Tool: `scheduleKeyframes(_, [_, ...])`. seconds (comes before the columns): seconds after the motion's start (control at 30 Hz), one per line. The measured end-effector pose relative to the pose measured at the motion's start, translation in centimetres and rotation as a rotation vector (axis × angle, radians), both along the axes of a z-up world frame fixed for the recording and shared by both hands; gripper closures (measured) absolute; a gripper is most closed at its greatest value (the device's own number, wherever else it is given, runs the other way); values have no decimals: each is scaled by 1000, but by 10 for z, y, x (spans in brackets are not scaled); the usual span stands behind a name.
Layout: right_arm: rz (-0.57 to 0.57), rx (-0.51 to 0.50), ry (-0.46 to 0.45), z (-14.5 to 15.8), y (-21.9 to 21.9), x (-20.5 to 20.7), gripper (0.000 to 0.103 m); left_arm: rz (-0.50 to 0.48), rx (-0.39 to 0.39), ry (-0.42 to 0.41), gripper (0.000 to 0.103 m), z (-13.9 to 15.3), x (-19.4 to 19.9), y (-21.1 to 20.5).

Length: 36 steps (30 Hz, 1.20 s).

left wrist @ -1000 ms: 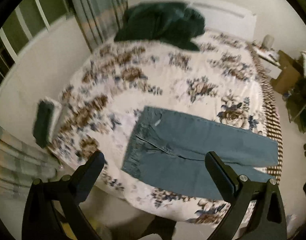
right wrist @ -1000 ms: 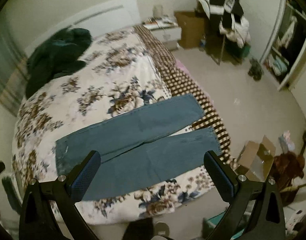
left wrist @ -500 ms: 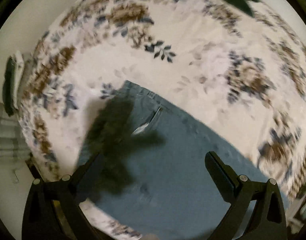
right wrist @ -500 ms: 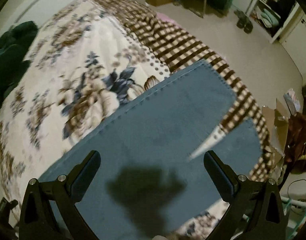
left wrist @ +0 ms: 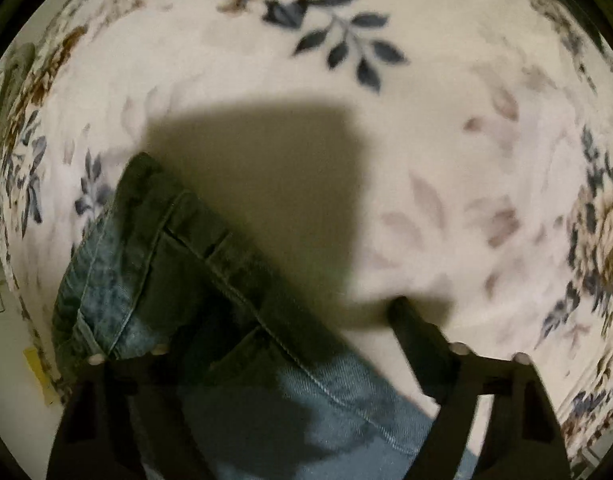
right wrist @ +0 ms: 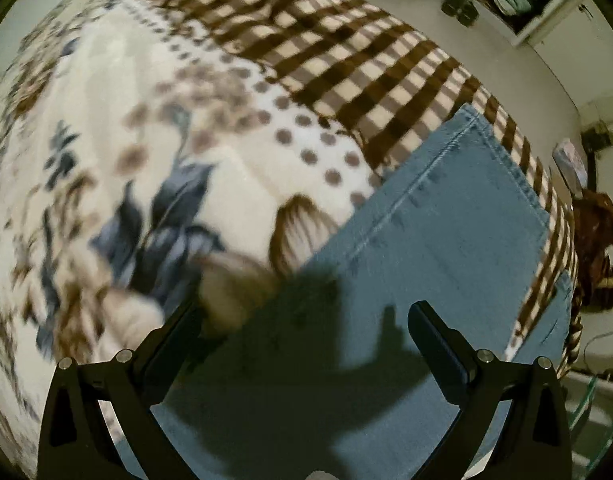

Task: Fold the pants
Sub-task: 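Lower both tools onto the jeans, left at the waistband, right at the leg hems, then grasp the waistband with the left gripper while the right gripper grasps the leg hems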

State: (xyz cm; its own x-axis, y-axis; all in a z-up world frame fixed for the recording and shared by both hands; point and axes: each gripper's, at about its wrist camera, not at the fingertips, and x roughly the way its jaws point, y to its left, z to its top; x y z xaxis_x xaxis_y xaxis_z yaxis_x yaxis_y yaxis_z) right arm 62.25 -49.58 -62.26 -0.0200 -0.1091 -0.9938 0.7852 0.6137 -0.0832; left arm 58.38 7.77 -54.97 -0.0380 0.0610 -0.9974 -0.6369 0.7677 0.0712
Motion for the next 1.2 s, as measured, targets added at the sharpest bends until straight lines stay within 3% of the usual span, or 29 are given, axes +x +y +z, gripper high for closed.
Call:
scheduleKeyframes(0.03, [-19,8,20,-5,-3,3,0,2,8,-14,43,3,-3,-1])
scheduleKeyframes(0.1, [-38,34,36,-13,-7,7,2,8,22,-52,74,14,-15,1])
scheduleKeyframes(0.17, [-38,52,44,-15,-7,8,15,18,-10,-117,77,25,-31,8])
scheduleKeyframes(0.2, [-34,57,40,-15,-8,7,27,15,-31,-157,79,31,-40,11])
scheduleKeyframes(0.3, [10,63,31,-9,-6,3,79,10,-94,-269,80,52,-65,20])
scheduleKeyframes(0.33, [23,74,16,-4,-6,-2,87,19,-116,-305,81,63,-76,23])
scheduleKeyframes(0.53, [78,84,-116,53,-5,-49,97,64,-208,-495,82,123,-129,46])
scheduleKeyframes(0.63, [87,97,-185,90,-6,-88,97,71,-239,-563,82,145,-149,46])
scheduleKeyframes(0.8, [87,146,-280,141,-14,-178,98,60,-282,-622,82,169,-228,53])
scheduleKeyframes(0.97, [118,187,-313,146,-14,-279,98,77,-294,-601,82,146,-314,64])
scheduleKeyframes(1.1, [117,203,-253,108,-17,-337,99,112,-254,-538,83,99,-366,72])
scheduleKeyframes(1.2, [130,217,-185,68,-18,-358,99,128,-237,-469,85,54,-378,78])
